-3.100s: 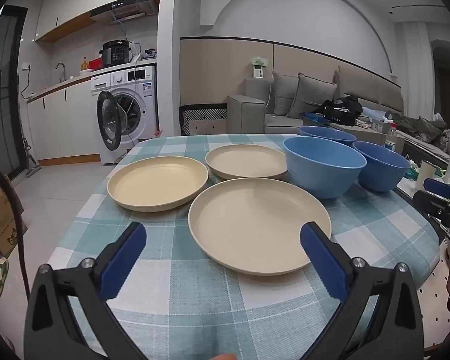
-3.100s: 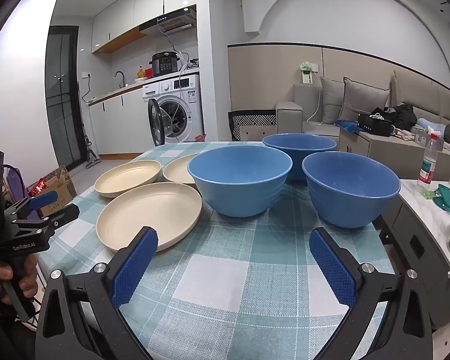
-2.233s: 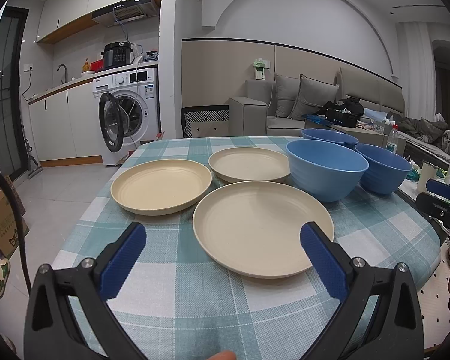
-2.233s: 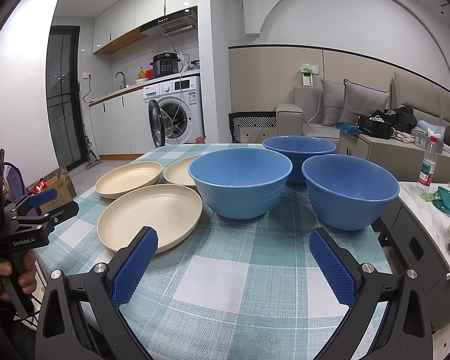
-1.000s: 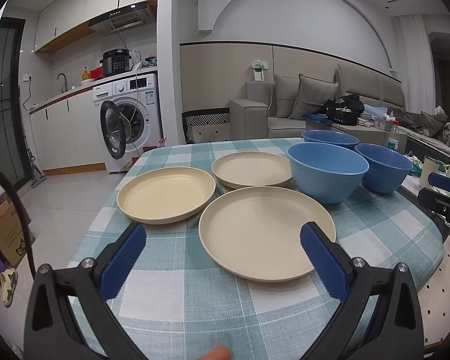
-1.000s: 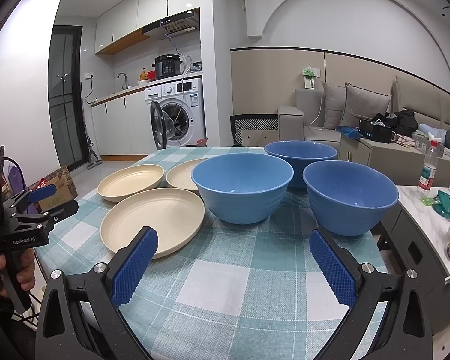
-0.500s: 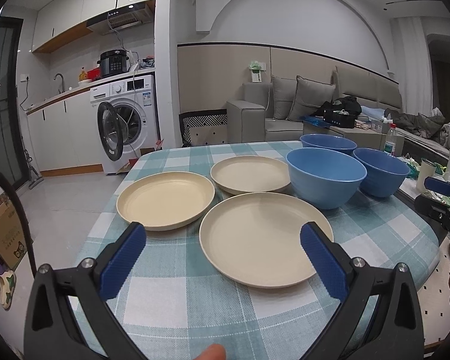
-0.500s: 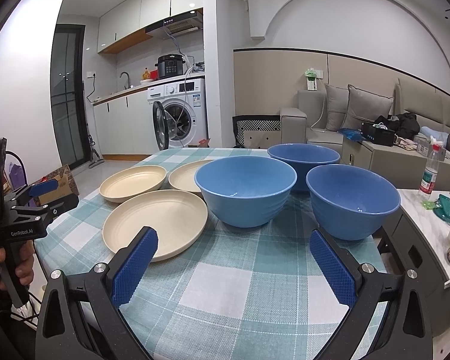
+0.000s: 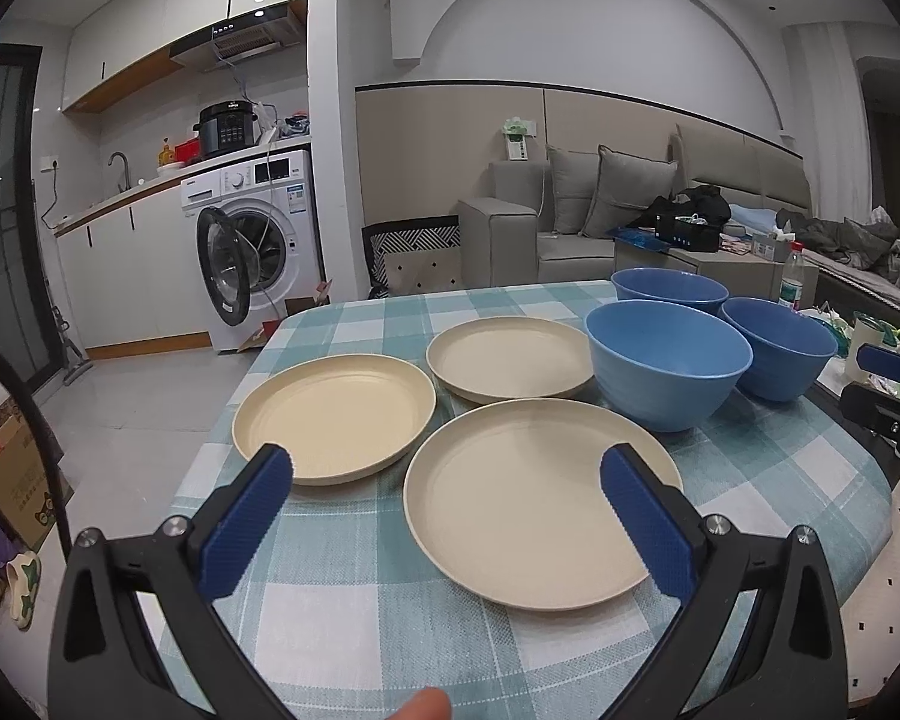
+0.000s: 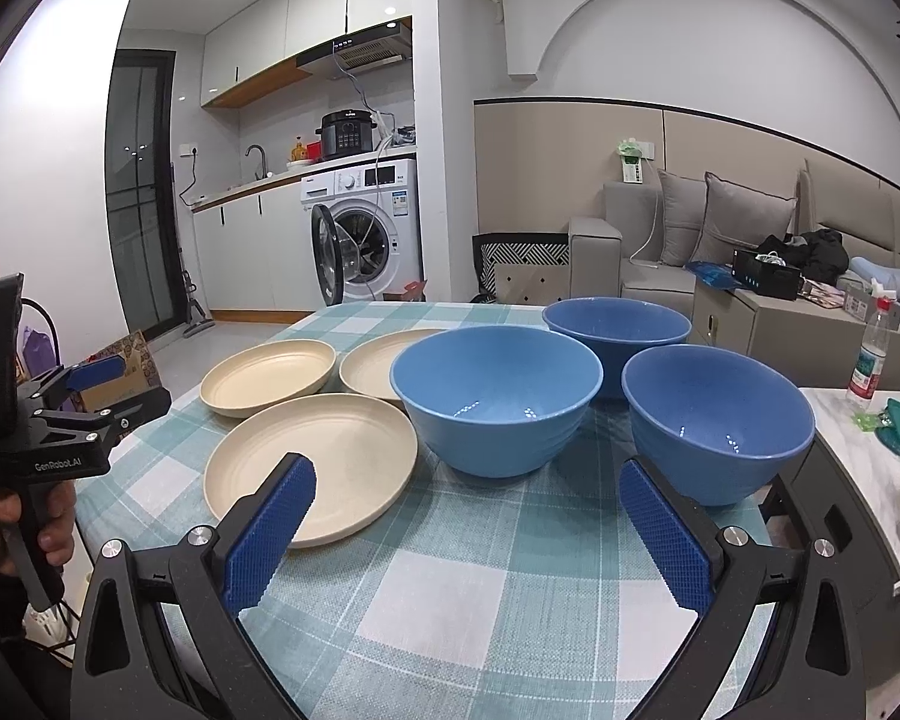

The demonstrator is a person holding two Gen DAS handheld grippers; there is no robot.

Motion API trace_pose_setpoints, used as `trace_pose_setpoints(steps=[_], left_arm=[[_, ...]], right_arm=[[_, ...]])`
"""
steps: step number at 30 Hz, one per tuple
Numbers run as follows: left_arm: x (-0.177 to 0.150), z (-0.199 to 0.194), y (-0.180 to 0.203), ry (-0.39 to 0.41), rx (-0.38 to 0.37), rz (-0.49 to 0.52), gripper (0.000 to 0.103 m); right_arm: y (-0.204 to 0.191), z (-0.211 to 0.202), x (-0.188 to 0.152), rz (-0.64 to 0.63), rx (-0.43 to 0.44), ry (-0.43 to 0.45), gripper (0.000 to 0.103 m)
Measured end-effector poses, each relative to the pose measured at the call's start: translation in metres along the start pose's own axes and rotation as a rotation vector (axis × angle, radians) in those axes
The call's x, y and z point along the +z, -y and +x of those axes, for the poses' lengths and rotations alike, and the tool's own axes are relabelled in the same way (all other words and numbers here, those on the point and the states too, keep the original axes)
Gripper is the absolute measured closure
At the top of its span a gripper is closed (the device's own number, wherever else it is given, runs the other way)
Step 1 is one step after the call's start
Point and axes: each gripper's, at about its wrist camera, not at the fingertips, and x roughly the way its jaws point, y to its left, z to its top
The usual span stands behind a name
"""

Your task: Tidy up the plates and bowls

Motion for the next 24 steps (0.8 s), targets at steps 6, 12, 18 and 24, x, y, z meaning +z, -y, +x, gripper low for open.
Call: trace_pose_setpoints(steps=[6,12,18,24], left_arm=[[0.007,0.011,-0.002,-0.009,0.000,0.002,0.000],[0.014,0.023,-0.006,-0.021,0.002,-0.006,0.000],[0.023,0.035,-0.009,-0.027,0.002,-0.008,0.000],[0.034,0.046,-0.013,-0.032,0.007,-0.013,0.000]], right_arm=[[0.002,0.012,0.012,-0.004,0.019,-0.009,0.000],[0.004,0.024,0.027,-0.013,0.027,-0.015,0.000],[0.005,0.034,0.040,-0.021,0.030,-0.022,0.000],[0.007,0.046,0.055,-0.020,0.036,-0.033,0.000]])
